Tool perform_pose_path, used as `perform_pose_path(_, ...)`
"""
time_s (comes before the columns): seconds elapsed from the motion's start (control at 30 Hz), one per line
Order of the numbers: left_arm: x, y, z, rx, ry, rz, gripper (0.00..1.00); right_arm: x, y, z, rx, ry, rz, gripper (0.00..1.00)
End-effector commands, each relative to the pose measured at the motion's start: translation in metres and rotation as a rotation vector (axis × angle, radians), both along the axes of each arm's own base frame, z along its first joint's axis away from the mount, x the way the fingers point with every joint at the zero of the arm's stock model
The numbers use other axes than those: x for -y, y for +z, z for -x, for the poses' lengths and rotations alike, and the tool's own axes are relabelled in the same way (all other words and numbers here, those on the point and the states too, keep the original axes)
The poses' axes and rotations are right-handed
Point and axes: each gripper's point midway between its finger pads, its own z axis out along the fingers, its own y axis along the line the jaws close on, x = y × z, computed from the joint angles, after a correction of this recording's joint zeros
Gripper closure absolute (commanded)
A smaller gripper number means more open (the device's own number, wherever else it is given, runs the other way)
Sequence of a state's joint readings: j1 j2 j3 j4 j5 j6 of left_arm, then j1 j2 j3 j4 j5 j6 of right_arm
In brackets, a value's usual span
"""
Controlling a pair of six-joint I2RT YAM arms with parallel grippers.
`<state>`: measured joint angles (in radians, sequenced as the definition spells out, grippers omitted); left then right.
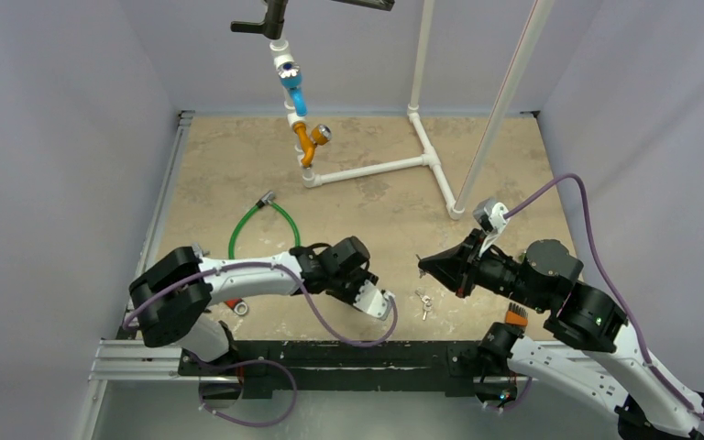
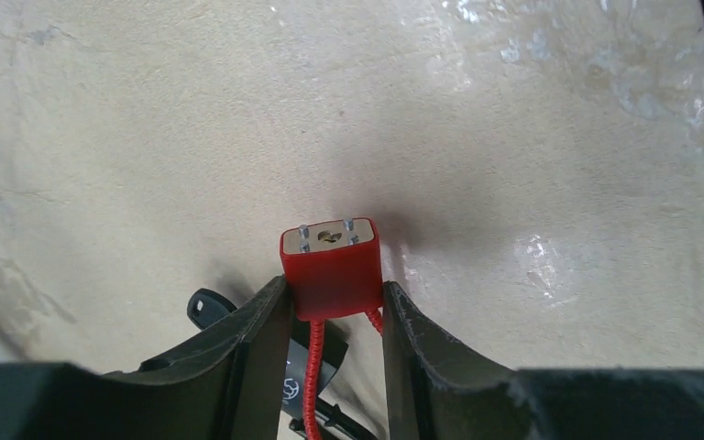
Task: Unlock with the key
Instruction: Adjust the lock at the center of the board.
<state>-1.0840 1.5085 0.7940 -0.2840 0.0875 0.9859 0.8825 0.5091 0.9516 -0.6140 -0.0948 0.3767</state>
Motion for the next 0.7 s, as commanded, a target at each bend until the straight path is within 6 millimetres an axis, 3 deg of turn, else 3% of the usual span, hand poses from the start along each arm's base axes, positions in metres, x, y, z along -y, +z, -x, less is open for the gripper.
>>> perform_pose_path(0.0, -0.011, 0.008, 0.032, -0.363, 0.107, -0.049, 0.69, 0.003, 0.006, -0.003, 0.022, -0.022, -0.018, 1.0)
perform_pose_path(0.17, -0.01, 0.005, 0.018, -0.386, 0.149, -0.079, 0.69, 0.003, 0.005, -0.004, 0.025, -0.026, -0.015, 1.0)
perform_pose_path(0.3, -0.013, -0.006, -0.018, -0.196, 0.211, -0.084, 0.72, 0.005, 0.005, -0.003, 0.026, -0.027, -0.011, 1.0)
perform_pose_path(0.5, -0.021, 0.002, -0.049, 0.002, 0.26, -0.047, 0.74, 0.003, 0.003, -0.004, 0.027, -0.022, -0.007, 1.0)
perform_pose_path(0.67, -0.029, 0.015, -0.058, 0.079, 0.322, -0.012, 0.78, 0.001, 0.001, -0.005, 0.026, -0.016, -0.002, 1.0)
